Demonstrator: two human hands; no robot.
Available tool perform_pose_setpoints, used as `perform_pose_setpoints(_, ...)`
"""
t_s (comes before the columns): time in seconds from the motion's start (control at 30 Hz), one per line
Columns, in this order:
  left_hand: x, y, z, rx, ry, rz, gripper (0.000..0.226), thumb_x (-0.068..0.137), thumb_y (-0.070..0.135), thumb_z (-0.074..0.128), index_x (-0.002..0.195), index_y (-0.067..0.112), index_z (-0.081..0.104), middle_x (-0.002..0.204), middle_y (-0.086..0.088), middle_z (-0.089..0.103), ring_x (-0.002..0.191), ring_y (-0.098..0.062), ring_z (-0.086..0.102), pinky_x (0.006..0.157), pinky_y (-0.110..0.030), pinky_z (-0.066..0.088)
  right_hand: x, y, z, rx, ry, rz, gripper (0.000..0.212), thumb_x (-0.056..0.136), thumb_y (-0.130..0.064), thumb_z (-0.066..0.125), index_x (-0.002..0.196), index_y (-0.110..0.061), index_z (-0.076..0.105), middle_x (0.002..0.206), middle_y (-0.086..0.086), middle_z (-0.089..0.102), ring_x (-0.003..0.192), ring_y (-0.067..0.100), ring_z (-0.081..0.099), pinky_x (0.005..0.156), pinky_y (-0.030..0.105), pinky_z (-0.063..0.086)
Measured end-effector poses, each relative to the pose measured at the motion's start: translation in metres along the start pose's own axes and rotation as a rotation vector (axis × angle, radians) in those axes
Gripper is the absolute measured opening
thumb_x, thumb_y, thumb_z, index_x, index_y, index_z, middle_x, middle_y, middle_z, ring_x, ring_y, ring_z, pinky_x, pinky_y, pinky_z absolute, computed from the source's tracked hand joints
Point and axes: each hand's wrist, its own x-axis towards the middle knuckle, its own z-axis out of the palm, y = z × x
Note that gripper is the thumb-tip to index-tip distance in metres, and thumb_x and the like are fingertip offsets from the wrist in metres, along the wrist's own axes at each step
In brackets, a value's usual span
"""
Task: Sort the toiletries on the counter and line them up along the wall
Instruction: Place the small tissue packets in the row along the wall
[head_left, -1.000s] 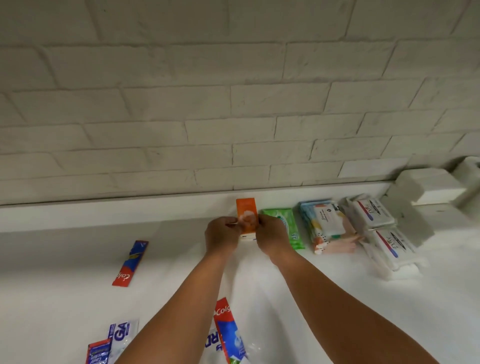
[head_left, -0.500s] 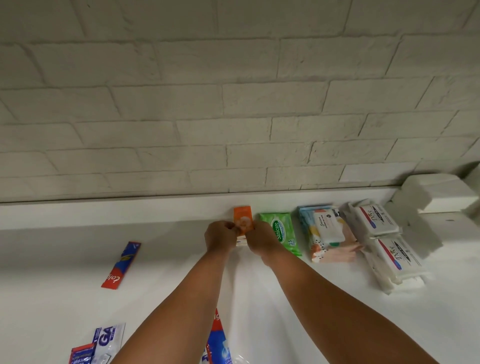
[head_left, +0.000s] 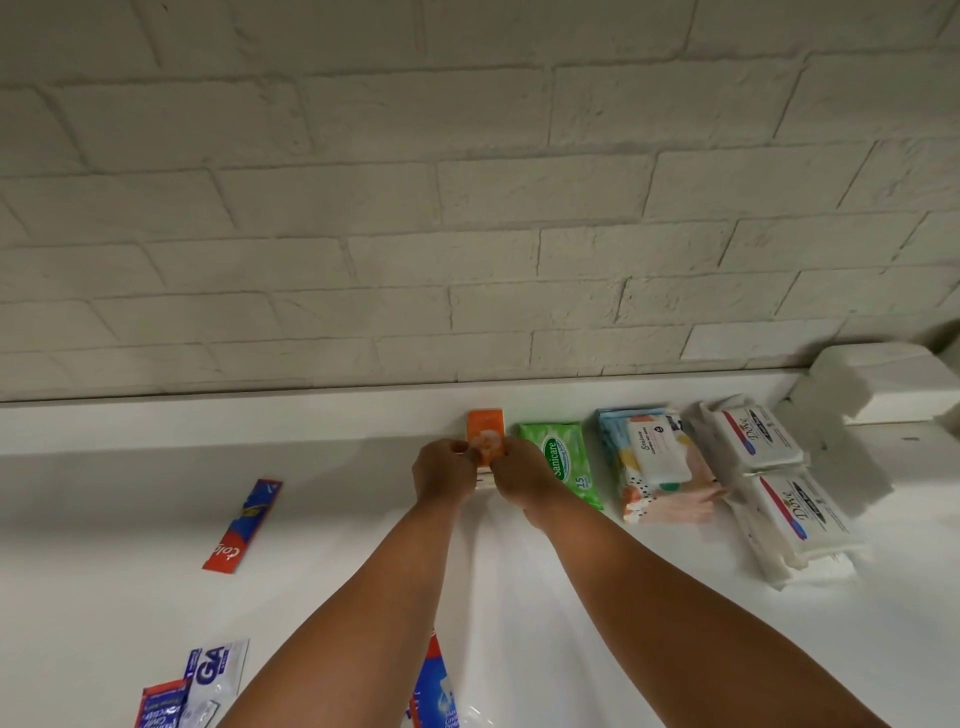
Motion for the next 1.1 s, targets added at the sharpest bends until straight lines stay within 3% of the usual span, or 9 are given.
perform_pose_setpoints(0.13,-0.006,0.006,-0.006,0.030,0.037,0.020,0.031,0.096,0.031,0.057,0.113,0.011,0.073,0.118,-0.012,0.072,0.111,-0.030,0.064,0.086,-0.031,0.045,-0.005,-0.005,-0.006,-0.120,0.072,0.005,0.031,0.093,-0.007,0.041,0.122,-0.003,0.052,0.114,0.012,0.063,0.089,0.020,0.056,0.068,0.028,0.045)
perform_pose_setpoints(0.2,-0.010,0.008,-0.014,0.035,0.062,0.043,0.037,0.097,0.035,0.057,0.125,0.012,0.069,0.130,-0.010,0.067,0.122,-0.028,0.059,0.098,-0.030,0.042,-0.012,-0.011,-0.011,-0.167,0.076,-0.027,0.035,0.095,-0.006,0.040,0.128,-0.006,0.050,0.123,0.011,0.059,0.097,0.023,0.053,0.079,0.031,0.045)
perform_pose_setpoints(0.27,-0.019,0.010,-0.024,0.027,0.093,0.086,0.039,0.098,0.035,0.057,0.128,0.013,0.067,0.134,-0.007,0.065,0.125,-0.025,0.057,0.101,-0.027,0.039,-0.023,-0.015,-0.013,-0.192,0.081,-0.089,0.033,0.095,-0.009,0.041,0.126,-0.010,0.053,0.120,0.004,0.059,0.100,0.021,0.053,0.088,0.033,0.044)
perform_pose_setpoints(0.43,-0.053,0.006,-0.049,-0.021,0.147,0.169,0.031,0.097,0.033,0.059,0.122,0.018,0.070,0.128,0.002,0.069,0.118,-0.014,0.062,0.086,-0.012,0.032,-0.049,-0.011,-0.006,-0.286,0.085,-0.247,0.038,0.097,-0.020,0.046,0.135,-0.016,0.050,0.129,0.011,0.060,0.116,0.031,0.057,0.088,0.030,0.042)
perform_pose_setpoints(0.57,-0.085,-0.010,-0.065,-0.010,0.182,0.217,0.022,0.096,0.026,0.063,0.113,0.015,0.073,0.118,0.003,0.072,0.105,-0.013,0.068,0.078,-0.006,0.033,-0.068,-0.007,0.003,-0.288,0.089,-0.352,0.044,0.096,-0.022,0.053,0.140,-0.016,0.049,0.139,0.006,0.057,0.120,0.025,0.058,0.093,0.022,0.039)
perform_pose_setpoints(0.63,-0.102,-0.024,-0.072,-0.060,0.184,0.211,0.021,0.095,0.023,0.065,0.111,0.014,0.073,0.113,0.003,0.073,0.099,-0.013,0.069,0.078,-0.007,0.038,-0.077,-0.003,0.012,-0.264,0.048,-0.392,0.042,0.095,-0.021,0.056,0.136,-0.015,0.054,0.137,0.003,0.058,0.119,0.022,0.060,0.100,0.025,0.043)
perform_pose_setpoints(0.73,-0.129,-0.047,-0.086,-0.067,0.200,0.206,0.018,0.095,0.022,0.065,0.110,0.017,0.073,0.102,0.013,0.071,0.091,-0.007,0.067,0.073,0.000,0.040,-0.094,0.004,0.028,-0.228,-0.017,-0.417,0.041,0.094,-0.019,0.057,0.134,-0.014,0.056,0.135,0.000,0.060,0.114,0.018,0.062,0.098,0.026,0.046)
perform_pose_setpoints(0.87,-0.162,-0.082,-0.100,-0.074,0.221,0.138,0.018,0.096,0.025,0.065,0.112,0.020,0.071,0.100,0.014,0.070,0.088,-0.001,0.066,0.081,-0.012,0.048,-0.118,0.019,0.049,-0.249,-0.089,-0.435,0.042,0.094,-0.022,0.058,0.135,-0.018,0.055,0.134,-0.004,0.060,0.118,0.013,0.058,0.100,0.024,0.045)
perform_pose_setpoints(1.1,-0.212,-0.131,-0.117,-0.026,0.186,0.070,0.017,0.095,0.024,0.066,0.112,0.020,0.070,0.096,0.014,0.070,0.089,-0.006,0.068,0.078,-0.012,0.049,-0.153,0.045,0.078,-0.380,-0.251,-0.466,0.041,0.092,-0.025,0.061,0.132,-0.019,0.057,0.130,0.001,0.061,0.117,0.018,0.058,0.103,0.032,0.044)
